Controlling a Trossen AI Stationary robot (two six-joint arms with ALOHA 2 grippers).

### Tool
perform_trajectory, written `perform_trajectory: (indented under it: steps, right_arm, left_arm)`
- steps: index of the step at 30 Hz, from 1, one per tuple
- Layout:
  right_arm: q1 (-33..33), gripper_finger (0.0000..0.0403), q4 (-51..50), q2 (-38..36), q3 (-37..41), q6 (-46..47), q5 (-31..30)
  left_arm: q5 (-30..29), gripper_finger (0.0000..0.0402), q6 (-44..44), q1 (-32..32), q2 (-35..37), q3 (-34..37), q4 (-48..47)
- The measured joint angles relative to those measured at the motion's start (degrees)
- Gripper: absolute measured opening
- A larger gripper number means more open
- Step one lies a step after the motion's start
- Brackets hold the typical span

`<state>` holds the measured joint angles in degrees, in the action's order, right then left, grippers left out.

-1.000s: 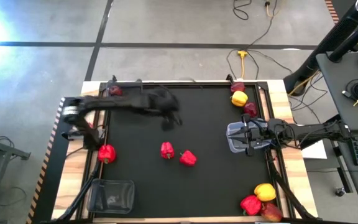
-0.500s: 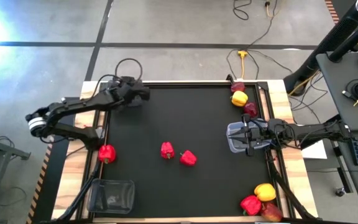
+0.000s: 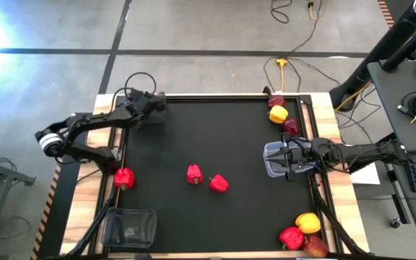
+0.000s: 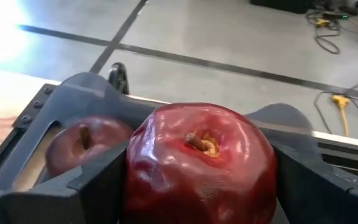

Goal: Sort produce into baskets
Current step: Put the red apple into the top black bin

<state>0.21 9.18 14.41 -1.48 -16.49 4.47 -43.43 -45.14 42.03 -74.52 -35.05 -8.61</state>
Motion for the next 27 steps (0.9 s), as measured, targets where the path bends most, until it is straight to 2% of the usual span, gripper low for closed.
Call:
perform_trajectory:
  steps: [4,10,17,22,27]
  right_arm:
    - [0.0,0.0029,0.0,0.0,0.0,0.0,0.0]
    - [0.0,0.0029,0.0,0.0,0.0,0.0,0.0]
    - [0.0,0.0029,0.0,0.0,0.0,0.0,0.0]
    - [0.0,0.0029,0.0,0.0,0.0,0.0,0.0]
    - [0.0,0.0029,0.0,0.0,0.0,0.0,0.0]
  left_arm:
    - [0.1,0.0328,-0.4,2.3,-2.1,-1.3,0.1]
    - [3.7,0.0357,-0.4,5.9,-5.8,-4.0,0.1]
    - [3.9,0.0367,-0.4,6.7,-8.6,-7.7,-1.5]
    - [5.7,0.0368,2.8,6.3,-8.0,-10.2,-3.2]
    - [10.8,0.0368,7.9,4.9,-5.6,-13.8,-5.2]
